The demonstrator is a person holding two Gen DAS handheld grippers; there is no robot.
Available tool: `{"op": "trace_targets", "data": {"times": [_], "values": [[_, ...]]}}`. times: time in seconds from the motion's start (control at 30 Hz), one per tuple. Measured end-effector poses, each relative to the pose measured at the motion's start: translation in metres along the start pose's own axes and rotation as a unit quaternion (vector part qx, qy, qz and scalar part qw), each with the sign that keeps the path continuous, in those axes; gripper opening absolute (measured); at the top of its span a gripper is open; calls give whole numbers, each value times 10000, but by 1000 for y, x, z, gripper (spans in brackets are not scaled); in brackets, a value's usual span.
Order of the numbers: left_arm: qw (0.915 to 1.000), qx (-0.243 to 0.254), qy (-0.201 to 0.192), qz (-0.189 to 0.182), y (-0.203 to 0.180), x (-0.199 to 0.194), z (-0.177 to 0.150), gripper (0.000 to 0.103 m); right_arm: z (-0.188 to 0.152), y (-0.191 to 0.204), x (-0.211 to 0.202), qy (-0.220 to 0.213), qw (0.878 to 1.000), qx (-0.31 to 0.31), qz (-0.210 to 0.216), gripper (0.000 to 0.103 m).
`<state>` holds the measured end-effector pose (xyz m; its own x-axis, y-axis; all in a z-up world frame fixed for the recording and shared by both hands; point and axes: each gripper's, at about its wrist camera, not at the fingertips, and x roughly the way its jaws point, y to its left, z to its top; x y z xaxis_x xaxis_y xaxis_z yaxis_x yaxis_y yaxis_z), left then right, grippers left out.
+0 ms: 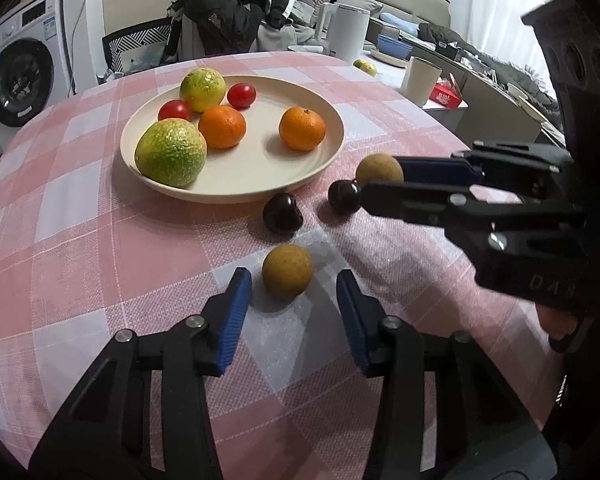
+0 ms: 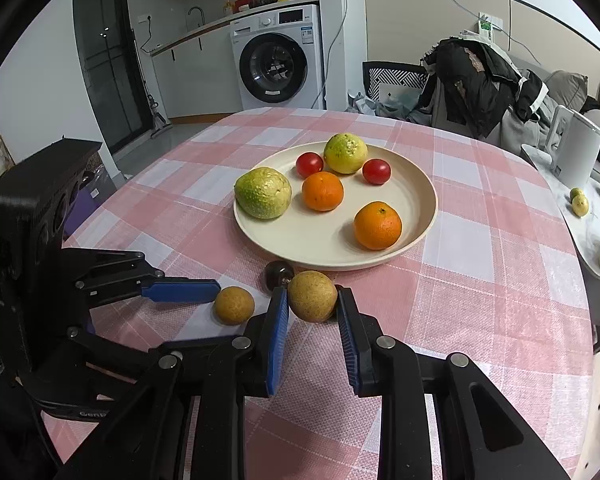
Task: Organize fruits
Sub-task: 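Grasp a brown round fruit with the right tool while the left tool grasps another, then carry the brown fruit with the right tool while the left tool carries its brown fruit to the plate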
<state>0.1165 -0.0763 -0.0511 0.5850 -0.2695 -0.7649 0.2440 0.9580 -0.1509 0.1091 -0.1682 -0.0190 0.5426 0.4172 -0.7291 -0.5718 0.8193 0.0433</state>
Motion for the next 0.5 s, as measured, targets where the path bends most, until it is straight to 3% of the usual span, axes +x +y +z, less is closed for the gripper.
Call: {"op": "trace_targets", "data": {"times": [0.13, 0.5], "values": [[10000, -50, 10, 0, 1, 2, 3, 24, -1, 1, 1, 9, 10000, -5, 6, 26], [9999, -76, -140, -26, 4, -7, 4, 23, -2, 1, 2, 14, 10000, 13, 0, 26]]}}
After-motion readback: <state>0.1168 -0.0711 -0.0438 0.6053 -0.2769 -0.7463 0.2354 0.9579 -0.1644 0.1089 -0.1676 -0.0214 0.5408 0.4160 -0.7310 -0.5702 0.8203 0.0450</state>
